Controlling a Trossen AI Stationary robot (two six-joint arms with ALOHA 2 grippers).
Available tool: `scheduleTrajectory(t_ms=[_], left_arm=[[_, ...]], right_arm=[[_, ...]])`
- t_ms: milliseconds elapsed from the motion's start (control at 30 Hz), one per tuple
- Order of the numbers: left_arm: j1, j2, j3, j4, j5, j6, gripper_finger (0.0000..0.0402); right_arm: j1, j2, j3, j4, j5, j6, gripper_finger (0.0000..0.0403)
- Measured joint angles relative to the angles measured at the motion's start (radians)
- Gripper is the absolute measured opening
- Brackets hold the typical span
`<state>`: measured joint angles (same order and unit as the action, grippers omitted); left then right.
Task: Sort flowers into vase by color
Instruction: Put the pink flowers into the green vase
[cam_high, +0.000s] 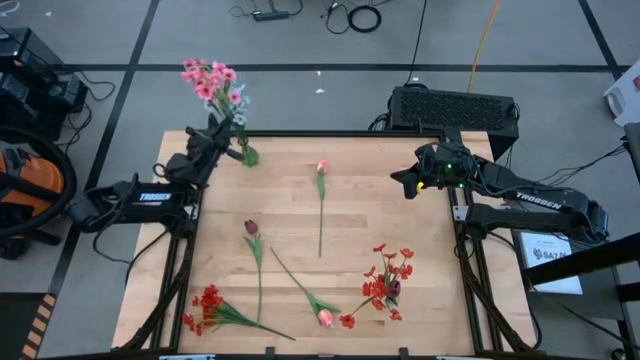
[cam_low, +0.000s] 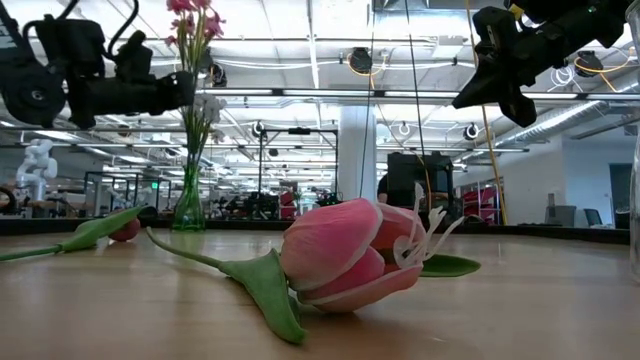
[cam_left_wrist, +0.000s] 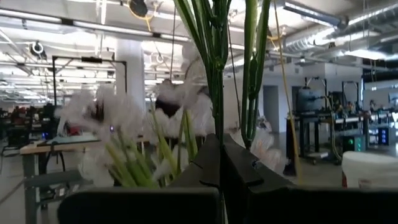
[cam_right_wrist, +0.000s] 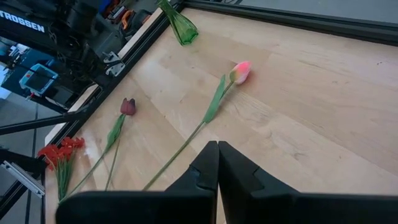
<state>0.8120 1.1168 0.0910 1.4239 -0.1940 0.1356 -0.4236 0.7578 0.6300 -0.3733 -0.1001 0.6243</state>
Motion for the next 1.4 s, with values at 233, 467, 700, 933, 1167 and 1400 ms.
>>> scheduleTrajectory(t_ms=[233, 467, 700, 933, 1167, 1400], left_arm=[[0.000, 0.073, 0.000, 0.003, 0.000, 0.000, 0.0000], [0.000, 0.130, 0.000, 0.004, 0.000, -0.020, 0.0000], [0.000, 0.181, 0.000, 0.009, 0.007, -0.026, 0.0000], [0.000, 0.231, 0.000, 0.011, 0.007, -0.026, 0.0000], [0.000, 0.256, 0.000, 0.011, 0.007, -0.027, 0.0000], [-0.003, 0.256, 0.000, 0.010, 0.008, -0.027, 0.0007]], right_arm=[[0.000, 0.000, 0.000, 0.000, 0.000, 0.001, 0.0000], [0.000, 0.000, 0.000, 0.000, 0.000, 0.017, 0.0000], [0.000, 0.000, 0.000, 0.000, 0.000, 0.019, 0.0000], [0.000, 0.000, 0.000, -0.001, -0.001, 0.037, 0.0000], [0.000, 0.000, 0.000, -0.001, -0.001, 0.037, 0.0000], [0.000, 0.000, 0.000, -0.001, 0.002, 0.037, 0.0000]])
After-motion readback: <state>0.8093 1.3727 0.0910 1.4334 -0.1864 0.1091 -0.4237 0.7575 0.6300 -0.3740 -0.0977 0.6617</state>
